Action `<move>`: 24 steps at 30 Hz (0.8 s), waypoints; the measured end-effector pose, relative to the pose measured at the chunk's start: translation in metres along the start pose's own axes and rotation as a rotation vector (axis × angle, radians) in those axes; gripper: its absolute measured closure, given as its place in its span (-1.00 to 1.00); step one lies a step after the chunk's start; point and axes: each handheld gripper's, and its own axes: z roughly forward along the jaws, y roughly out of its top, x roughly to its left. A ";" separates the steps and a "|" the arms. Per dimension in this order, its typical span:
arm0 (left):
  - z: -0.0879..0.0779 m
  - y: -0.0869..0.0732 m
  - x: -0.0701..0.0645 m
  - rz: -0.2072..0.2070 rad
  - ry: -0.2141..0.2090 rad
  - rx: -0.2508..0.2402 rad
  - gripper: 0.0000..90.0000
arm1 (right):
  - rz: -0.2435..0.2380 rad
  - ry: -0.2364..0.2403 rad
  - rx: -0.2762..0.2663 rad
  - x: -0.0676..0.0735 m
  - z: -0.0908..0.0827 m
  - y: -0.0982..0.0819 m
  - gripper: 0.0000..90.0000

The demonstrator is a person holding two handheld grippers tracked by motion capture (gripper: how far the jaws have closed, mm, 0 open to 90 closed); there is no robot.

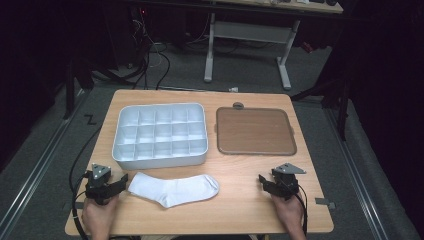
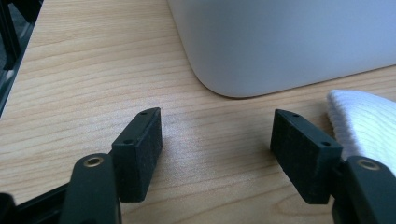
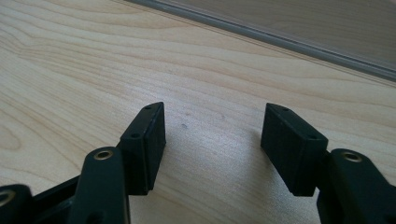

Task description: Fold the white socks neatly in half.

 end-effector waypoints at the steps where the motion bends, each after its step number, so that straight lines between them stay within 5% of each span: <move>1: 0.000 0.000 0.000 -0.001 -0.001 0.003 -0.23 | 0.000 -0.001 0.000 0.000 0.000 0.000 -0.10; 24: 0.000 0.000 -0.001 0.002 -0.009 0.007 -0.28 | 0.001 0.000 0.001 0.001 0.001 0.001 -0.12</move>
